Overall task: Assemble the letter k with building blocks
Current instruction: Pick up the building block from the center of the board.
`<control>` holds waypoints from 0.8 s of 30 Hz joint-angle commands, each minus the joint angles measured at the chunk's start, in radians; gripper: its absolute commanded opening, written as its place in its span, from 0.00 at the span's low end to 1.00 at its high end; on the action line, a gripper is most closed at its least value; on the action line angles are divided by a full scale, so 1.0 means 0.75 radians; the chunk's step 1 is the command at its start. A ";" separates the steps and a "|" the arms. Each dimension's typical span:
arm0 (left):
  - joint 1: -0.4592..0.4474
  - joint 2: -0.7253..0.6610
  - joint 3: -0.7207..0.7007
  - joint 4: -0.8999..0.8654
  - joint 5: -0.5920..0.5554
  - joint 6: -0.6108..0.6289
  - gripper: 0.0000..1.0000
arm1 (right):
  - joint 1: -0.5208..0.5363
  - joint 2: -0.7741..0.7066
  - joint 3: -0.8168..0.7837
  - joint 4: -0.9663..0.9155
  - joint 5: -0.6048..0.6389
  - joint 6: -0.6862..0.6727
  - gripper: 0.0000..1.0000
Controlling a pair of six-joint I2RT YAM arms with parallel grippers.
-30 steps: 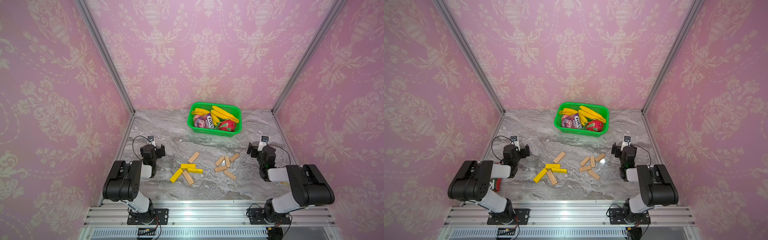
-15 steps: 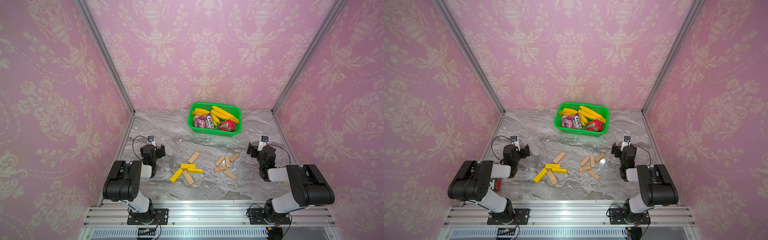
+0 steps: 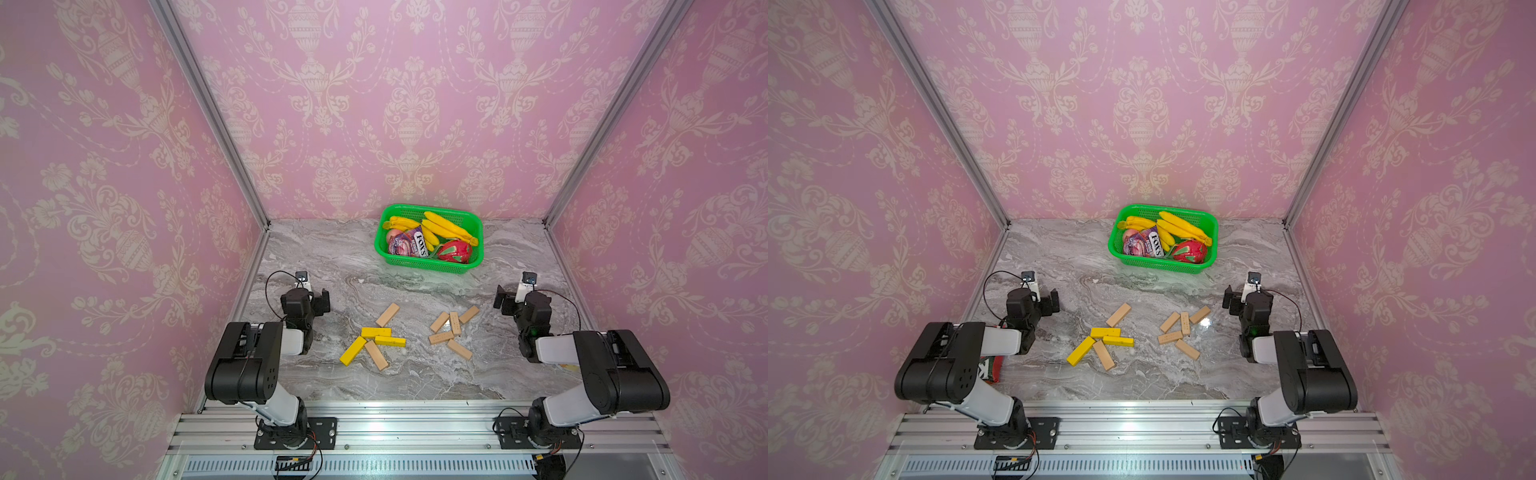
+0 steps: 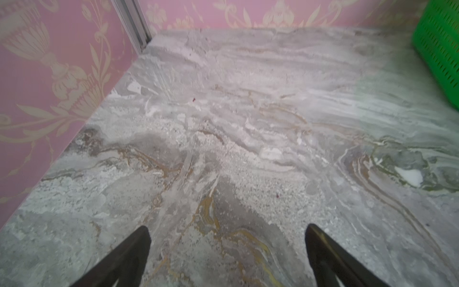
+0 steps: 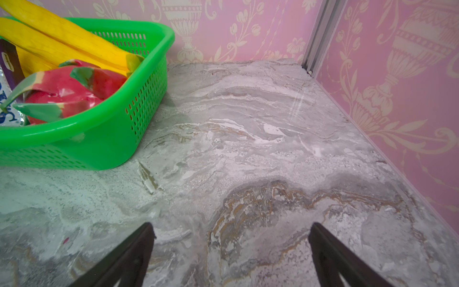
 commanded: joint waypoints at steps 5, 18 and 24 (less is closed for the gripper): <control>0.009 -0.170 0.483 -0.814 0.040 -0.176 0.85 | 0.017 -0.361 0.267 -0.670 -0.149 0.018 1.00; -0.288 -0.366 0.740 -1.562 0.166 -0.300 0.75 | 0.301 -0.538 0.549 -1.384 -0.322 0.520 1.00; -0.347 -0.354 0.749 -1.667 0.318 -0.283 0.69 | 0.484 -0.415 0.578 -1.429 -0.367 0.704 1.00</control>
